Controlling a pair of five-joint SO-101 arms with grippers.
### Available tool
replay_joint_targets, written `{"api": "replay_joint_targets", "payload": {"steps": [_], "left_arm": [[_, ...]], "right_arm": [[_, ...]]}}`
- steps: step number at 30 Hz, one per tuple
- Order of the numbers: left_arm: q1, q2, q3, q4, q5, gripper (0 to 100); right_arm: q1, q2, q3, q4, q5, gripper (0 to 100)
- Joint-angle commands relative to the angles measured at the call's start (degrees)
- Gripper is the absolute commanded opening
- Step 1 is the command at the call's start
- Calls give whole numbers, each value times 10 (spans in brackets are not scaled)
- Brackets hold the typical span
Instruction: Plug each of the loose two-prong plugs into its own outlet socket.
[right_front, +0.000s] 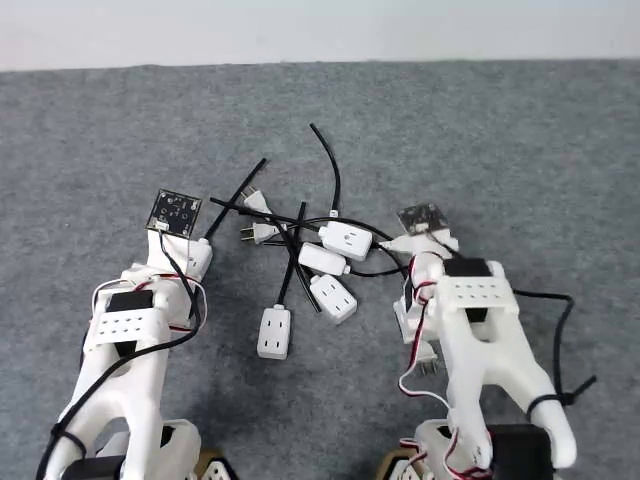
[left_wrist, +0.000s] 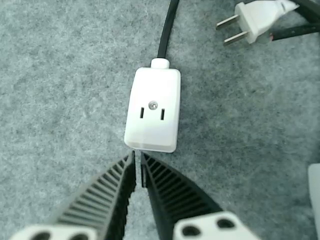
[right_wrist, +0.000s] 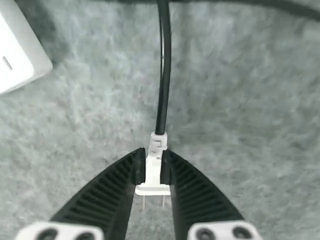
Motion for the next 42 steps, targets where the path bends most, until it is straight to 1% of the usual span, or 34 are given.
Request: {"api": "replay_joint_targets", "payload": {"steps": [1, 5, 11, 14, 19, 24, 26, 29, 30, 35, 37, 41, 42], "left_arm": [[1, -15, -4, 5, -4, 15], [1, -15, -4, 5, -4, 15], [1, -15, -4, 5, -4, 15], [1, -15, -4, 5, -5, 15], [1, -15, -4, 5, -5, 15], [1, -15, -4, 5, -5, 15], [1, -15, -4, 5, -5, 15], [1, -15, -4, 5, -5, 15], [1, -15, -4, 5, -5, 15], [1, -15, -4, 5, -5, 15], [1, -15, -6, 5, -5, 15], [0, -9, -18, 8, -2, 15], [-6, -4, -27, 19, -1, 15]], "right_arm": [[-28, -22, 2, -9, 6, 109], [-26, -22, 3, -22, 3, 115], [14, -22, 4, -38, 3, 115], [9, -18, 9, -36, 2, 115], [-27, 39, 13, -57, 2, 115], [-11, 84, -26, -41, 2, 114], [-10, 88, -27, -41, 2, 98], [-10, 92, -27, -41, 2, 17], [-10, 92, -27, -41, 1, 3], [-8, 85, -29, -39, -11, 8], [-7, 63, -40, -22, -12, 8], [-11, -37, -91, 65, -17, 8], [-15, -69, -109, 86, -21, 8]]}}
